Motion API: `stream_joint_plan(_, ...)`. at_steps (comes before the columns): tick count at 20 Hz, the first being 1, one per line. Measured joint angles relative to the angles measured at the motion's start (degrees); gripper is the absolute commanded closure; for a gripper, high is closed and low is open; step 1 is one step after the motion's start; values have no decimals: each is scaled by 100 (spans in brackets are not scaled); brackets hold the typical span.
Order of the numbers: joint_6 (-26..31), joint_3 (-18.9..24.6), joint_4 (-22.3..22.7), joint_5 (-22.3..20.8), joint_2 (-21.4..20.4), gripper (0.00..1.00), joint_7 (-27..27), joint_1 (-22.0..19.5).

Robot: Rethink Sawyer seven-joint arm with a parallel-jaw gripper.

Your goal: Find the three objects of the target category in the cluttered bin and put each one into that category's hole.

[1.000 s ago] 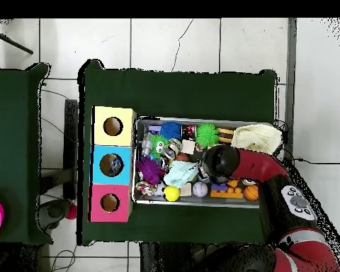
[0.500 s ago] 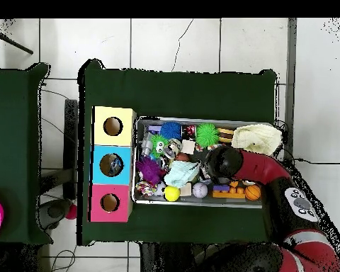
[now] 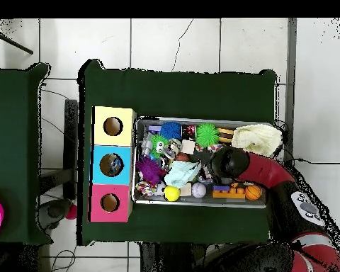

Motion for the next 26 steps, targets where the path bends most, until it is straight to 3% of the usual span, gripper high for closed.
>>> stream_joint_plan(16, -1, 93, 115, 511, 57, 0, 0, -285)
stream_joint_plan(26, -1, 92, 116, 520, 57, 0, 0, -276)
